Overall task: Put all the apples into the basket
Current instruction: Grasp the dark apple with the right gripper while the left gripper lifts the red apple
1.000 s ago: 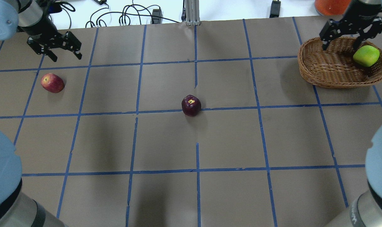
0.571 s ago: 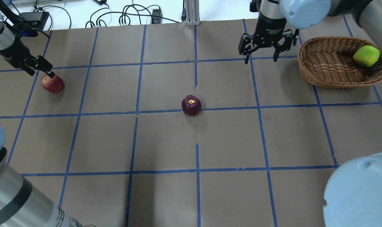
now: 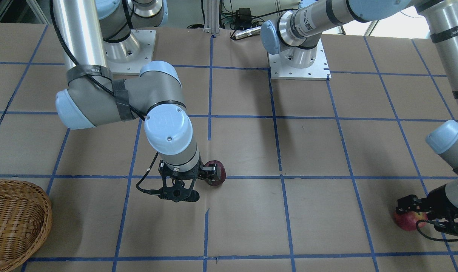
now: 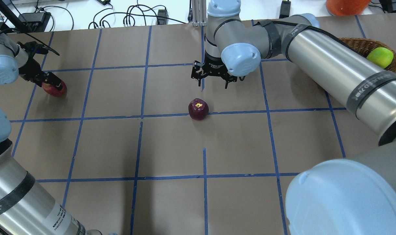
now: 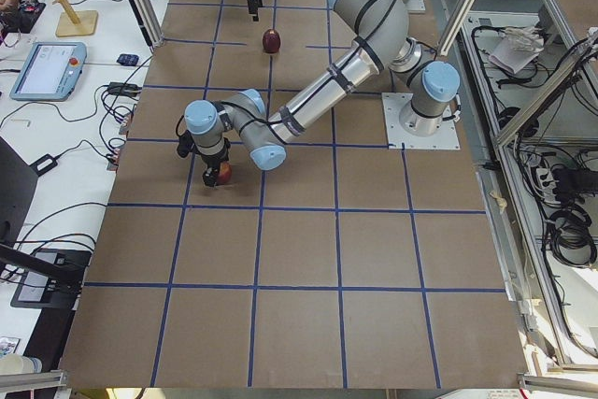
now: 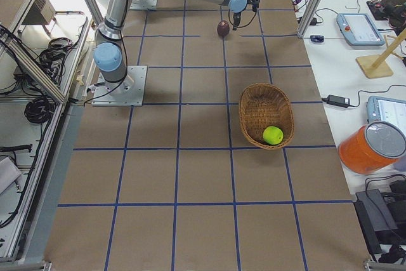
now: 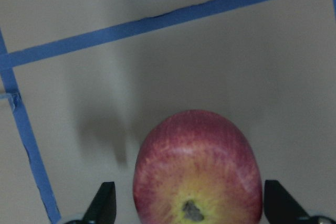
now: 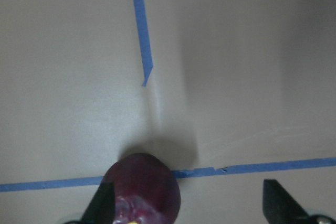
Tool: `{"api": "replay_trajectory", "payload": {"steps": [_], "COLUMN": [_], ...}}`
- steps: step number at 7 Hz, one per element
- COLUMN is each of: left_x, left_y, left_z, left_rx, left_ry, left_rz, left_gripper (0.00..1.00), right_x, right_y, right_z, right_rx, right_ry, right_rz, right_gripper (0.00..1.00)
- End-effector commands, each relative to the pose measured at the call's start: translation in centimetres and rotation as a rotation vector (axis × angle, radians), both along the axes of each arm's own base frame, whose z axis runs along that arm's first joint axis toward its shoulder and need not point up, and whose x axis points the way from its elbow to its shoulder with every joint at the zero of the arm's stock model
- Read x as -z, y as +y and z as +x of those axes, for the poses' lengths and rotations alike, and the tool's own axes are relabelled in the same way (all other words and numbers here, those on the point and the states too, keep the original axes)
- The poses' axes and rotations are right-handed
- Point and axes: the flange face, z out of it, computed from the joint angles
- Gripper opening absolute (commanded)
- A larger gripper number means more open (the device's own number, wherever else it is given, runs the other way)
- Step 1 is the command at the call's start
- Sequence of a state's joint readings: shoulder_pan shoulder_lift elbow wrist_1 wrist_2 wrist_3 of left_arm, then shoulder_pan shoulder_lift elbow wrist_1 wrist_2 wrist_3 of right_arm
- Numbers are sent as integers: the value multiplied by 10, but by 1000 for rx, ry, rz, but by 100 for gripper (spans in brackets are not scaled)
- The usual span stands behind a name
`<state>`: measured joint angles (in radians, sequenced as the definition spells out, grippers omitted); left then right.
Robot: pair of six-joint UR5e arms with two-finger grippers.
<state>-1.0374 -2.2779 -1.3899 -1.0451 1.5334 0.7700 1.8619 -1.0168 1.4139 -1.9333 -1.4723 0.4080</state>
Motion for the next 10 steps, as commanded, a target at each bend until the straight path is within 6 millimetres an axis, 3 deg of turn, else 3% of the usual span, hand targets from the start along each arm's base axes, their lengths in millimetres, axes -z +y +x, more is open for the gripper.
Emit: {"api": "replay_trajectory", "payload": {"steps": [1, 2, 3, 4, 5, 6, 7, 8, 9, 10], "left_x": [8, -12, -31, -64, -104, -124, -131, -134, -138, -134], "left_y": [-3, -4, 2, 17, 54, 86, 115, 139, 161, 178], "left_z": [-2, -11, -18, -38, -66, -103, -159, -215, -271, -325], "left_rx": [3, 13, 15, 19, -52, -126, -168, -261, -298, -355], "left_ry": [24, 10, 23, 52, 90, 94, 108, 94, 78, 59], "left_rz": [-9, -19, 2, 53, 129, 152, 163, 179, 189, 152], "left_gripper": [82, 27, 0, 0, 0, 0, 0, 0, 0, 0], "right_x": [31, 33, 42, 53, 64, 68, 70, 65, 50, 20], "right_y": [14, 16, 17, 18, 22, 26, 27, 26, 24, 17], "right_z": [33, 35, 39, 42, 49, 56, 55, 54, 51, 32], "right_rx": [-17, -20, -24, -4, -7, -14, -4, -3, 2, 18], "right_ry": [8, 11, 8, 10, 18, 17, 24, 25, 24, 21], "right_rz": [34, 41, 55, 73, 88, 95, 108, 102, 96, 87], "right_gripper": [100, 100, 100, 100, 100, 100, 40, 0, 0, 0]}}
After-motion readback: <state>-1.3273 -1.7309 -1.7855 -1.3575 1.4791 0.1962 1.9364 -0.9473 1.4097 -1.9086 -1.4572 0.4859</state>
